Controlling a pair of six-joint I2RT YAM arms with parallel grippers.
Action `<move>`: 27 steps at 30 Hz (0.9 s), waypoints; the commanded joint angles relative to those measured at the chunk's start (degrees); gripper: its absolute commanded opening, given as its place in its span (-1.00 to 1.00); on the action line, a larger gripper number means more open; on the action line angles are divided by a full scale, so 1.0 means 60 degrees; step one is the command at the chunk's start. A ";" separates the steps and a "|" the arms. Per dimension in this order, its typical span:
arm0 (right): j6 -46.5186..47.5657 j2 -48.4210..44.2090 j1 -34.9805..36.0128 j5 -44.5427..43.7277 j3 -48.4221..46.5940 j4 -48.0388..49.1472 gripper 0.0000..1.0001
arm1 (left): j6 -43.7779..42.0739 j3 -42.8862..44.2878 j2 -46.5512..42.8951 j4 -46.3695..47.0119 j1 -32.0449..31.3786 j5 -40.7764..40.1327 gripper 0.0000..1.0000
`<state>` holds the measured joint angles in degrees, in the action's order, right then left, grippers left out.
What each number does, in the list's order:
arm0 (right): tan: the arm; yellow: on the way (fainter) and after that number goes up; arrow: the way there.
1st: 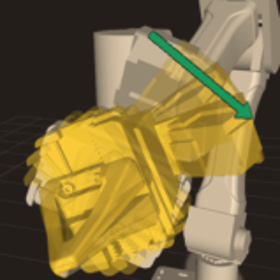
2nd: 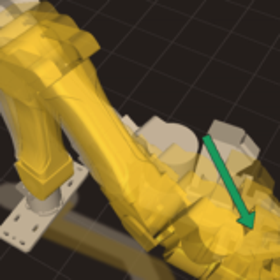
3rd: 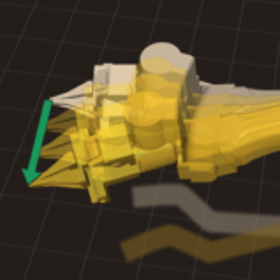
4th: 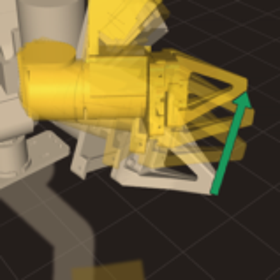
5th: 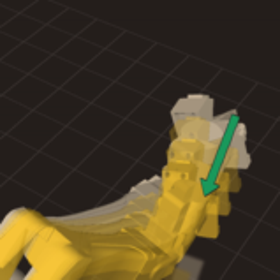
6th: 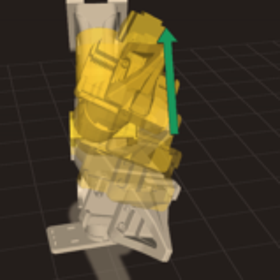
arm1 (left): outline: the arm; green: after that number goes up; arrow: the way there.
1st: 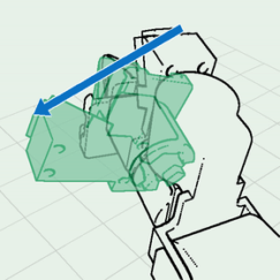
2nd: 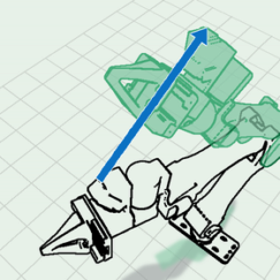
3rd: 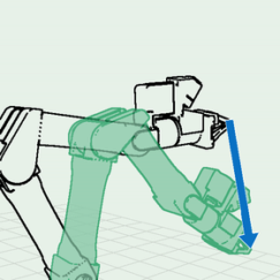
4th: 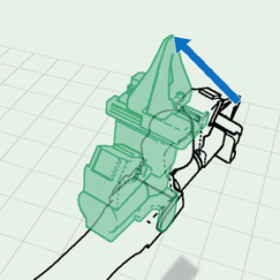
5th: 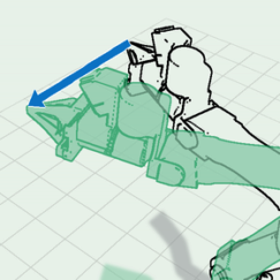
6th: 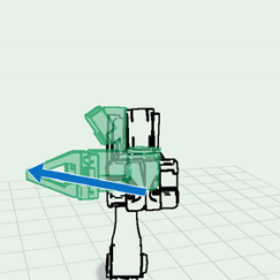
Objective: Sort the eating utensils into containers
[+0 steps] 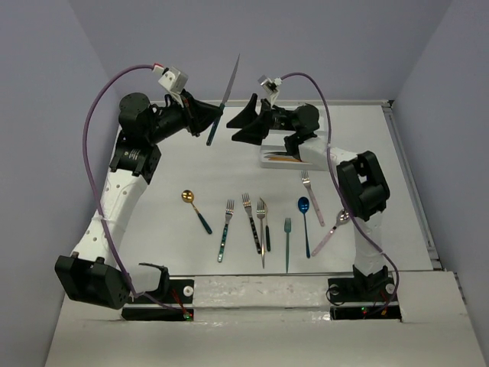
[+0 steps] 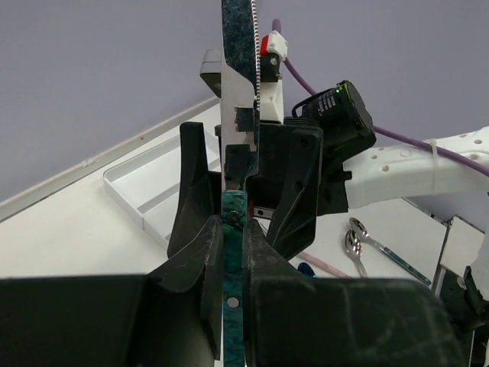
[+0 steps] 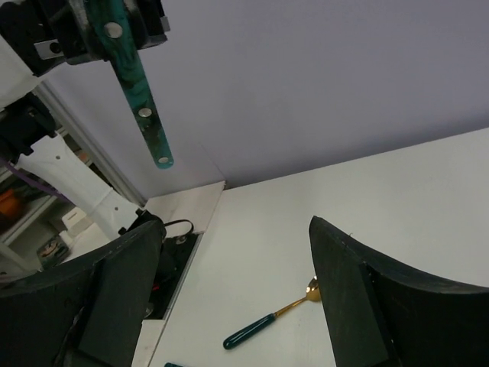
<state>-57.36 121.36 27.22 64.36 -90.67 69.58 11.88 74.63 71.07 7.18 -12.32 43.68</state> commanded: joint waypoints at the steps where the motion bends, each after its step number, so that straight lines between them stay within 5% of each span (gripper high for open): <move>1: -0.0124 -0.0656 0.0354 0.0333 -0.0254 0.2995 0.67 | 0.0247 0.0013 -0.0214 0.0708 -0.0071 0.0425 -1.00; 20: 0.0829 -0.0188 0.1160 -0.0589 -0.1220 0.1558 0.47 | 0.0832 -0.0573 -0.0155 0.1454 -0.0232 0.0352 -1.00; 23: 0.0845 -0.0085 0.1161 -0.0604 -0.1381 0.1425 0.24 | 0.0833 -0.0559 -0.0141 0.1484 -0.0247 0.0366 -1.00; 24: 0.0801 -0.0027 0.1161 -0.0590 -0.1440 0.1411 -0.01 | 0.0847 -0.0559 -0.0155 0.1484 -0.0247 0.0381 -1.00; 27: 0.0684 0.0046 0.1161 -0.0561 -0.1616 0.1411 -0.35 | 0.0877 -0.0617 -0.0170 0.1557 -0.0247 0.0410 -1.00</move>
<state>-53.54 120.68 33.63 62.13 -96.62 74.13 15.59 70.96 71.16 11.88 -13.45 44.42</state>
